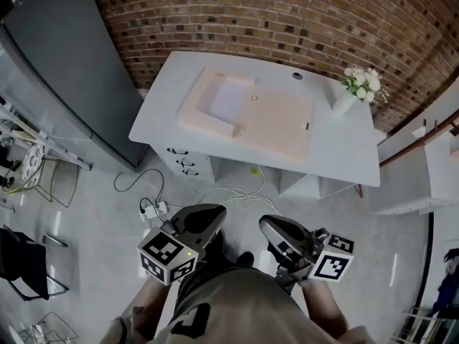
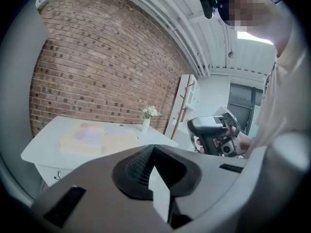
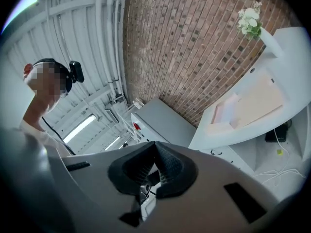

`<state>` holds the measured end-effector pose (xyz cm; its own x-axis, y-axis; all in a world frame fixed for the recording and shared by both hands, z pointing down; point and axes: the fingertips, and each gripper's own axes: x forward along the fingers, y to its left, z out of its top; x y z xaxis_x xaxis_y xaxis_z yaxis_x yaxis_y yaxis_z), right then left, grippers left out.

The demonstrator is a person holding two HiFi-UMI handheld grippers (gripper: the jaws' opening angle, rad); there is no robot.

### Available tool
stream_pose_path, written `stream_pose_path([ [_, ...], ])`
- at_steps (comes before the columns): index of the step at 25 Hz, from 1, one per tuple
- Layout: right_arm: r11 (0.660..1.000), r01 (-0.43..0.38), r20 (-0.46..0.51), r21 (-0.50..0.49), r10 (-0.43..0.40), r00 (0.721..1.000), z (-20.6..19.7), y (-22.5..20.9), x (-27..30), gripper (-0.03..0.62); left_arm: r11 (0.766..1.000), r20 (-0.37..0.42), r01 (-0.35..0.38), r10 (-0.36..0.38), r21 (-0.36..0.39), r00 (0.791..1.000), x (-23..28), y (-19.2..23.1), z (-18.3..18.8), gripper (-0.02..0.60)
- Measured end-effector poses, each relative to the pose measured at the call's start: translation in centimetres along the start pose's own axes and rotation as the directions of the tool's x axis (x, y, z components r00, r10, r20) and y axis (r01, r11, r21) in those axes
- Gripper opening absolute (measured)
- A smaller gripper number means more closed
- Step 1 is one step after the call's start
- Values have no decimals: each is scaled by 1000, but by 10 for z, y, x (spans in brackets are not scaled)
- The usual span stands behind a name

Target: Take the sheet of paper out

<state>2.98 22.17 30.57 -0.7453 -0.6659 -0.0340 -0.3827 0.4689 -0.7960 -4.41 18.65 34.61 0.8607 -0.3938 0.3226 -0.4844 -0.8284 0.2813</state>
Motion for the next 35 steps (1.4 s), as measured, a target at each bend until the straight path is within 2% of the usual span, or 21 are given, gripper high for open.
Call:
stream_pose_path([
  [14, 996, -9, -91, 89, 17, 996, 2, -14, 110, 25, 998, 17, -20, 21, -52, 1000, -31, 97, 6, 14],
  [25, 993, 87, -162, 79, -73, 984, -12, -21, 138, 25, 995, -44, -68, 66, -68, 997, -34, 162, -30, 14],
  [30, 991, 106, -186, 82, -90, 978, -10, -24, 146, 25, 991, -47, -80, 75, -104, 996, -38, 183, -30, 14],
  [35, 991, 106, -202, 87, -86, 976, -6, -31, 149, 25, 989, -29, -55, 52, -139, 998, -44, 185, -24, 14],
])
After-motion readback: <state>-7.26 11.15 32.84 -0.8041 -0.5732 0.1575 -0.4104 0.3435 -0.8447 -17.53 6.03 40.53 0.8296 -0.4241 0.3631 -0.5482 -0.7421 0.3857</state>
